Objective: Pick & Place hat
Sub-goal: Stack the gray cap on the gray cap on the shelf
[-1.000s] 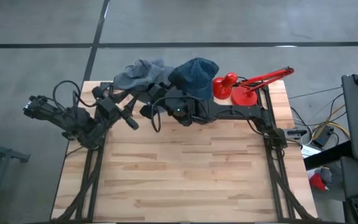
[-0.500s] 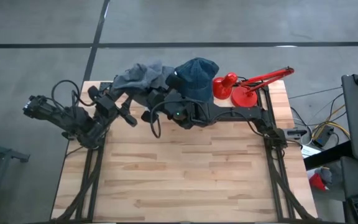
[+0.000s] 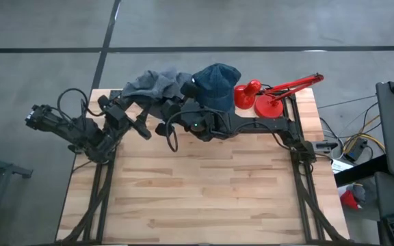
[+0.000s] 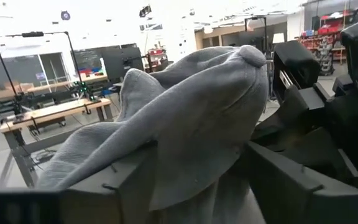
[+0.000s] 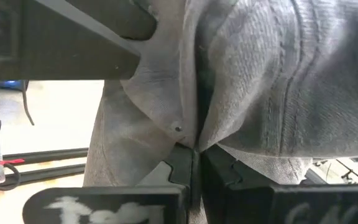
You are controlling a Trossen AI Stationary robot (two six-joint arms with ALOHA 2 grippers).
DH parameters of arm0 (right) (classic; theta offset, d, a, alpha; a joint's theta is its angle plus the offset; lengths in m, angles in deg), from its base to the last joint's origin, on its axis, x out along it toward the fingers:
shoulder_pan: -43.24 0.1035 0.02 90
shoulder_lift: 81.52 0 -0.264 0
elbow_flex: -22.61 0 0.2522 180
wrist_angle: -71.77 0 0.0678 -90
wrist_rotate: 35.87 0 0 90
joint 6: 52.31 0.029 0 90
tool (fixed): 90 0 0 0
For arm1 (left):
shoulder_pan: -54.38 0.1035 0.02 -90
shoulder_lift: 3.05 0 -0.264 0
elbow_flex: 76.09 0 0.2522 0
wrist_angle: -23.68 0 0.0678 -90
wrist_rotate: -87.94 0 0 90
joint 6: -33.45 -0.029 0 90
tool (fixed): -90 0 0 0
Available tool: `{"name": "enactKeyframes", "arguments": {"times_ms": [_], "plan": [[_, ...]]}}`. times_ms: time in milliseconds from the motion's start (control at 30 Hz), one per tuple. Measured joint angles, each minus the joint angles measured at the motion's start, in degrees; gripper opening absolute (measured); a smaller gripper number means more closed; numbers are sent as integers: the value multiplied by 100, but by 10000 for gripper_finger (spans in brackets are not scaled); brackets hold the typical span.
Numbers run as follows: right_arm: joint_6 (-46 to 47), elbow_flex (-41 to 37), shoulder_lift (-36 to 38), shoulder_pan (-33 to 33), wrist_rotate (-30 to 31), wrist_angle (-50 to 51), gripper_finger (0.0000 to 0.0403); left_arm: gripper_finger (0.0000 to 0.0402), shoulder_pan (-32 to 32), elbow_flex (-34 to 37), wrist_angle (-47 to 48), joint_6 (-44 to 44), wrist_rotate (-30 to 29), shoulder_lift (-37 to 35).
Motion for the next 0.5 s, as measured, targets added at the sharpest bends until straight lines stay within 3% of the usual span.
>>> {"name": "enactKeyframes", "arguments": {"times_ms": [133, 233, 500], "plan": [[-127, 0, 0, 0, -81, 0, 12, 289, 3, 0, 5, 336, -8, 13], [-232, 0, 0, 0, -513, 4, 12, 311, 11, 0, 2, 423, -44, 31], [-269, -2, 0, 4, -937, 72, 12, 326, 24, 0, -15, 689, 234, 33]]}}
